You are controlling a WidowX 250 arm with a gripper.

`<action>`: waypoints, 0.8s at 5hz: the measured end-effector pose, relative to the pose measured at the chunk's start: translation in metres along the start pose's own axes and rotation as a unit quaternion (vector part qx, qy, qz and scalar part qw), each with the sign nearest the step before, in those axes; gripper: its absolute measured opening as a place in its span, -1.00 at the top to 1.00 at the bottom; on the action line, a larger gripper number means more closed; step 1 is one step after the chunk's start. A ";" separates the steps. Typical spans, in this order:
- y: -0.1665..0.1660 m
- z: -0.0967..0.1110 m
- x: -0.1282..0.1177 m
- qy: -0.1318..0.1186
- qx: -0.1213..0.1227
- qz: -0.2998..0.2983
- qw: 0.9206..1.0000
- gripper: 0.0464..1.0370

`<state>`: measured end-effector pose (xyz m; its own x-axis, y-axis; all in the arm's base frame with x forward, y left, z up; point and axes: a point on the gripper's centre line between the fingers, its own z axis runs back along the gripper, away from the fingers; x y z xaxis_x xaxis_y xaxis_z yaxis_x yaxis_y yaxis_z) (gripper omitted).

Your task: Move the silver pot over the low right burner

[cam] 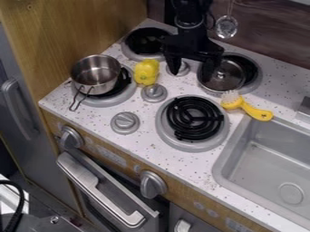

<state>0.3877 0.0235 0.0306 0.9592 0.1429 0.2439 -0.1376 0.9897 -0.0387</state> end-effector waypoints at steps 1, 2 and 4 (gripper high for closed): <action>0.001 -0.013 -0.008 0.020 0.002 0.000 1.000 -0.92; 0.009 -0.016 -0.007 0.020 0.000 0.016 1.000 -0.92; 0.081 -0.017 0.004 -0.006 0.010 0.101 0.995 -0.92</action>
<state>0.3844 0.1046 0.0123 0.9083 0.3390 0.2450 -0.3326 0.9406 -0.0682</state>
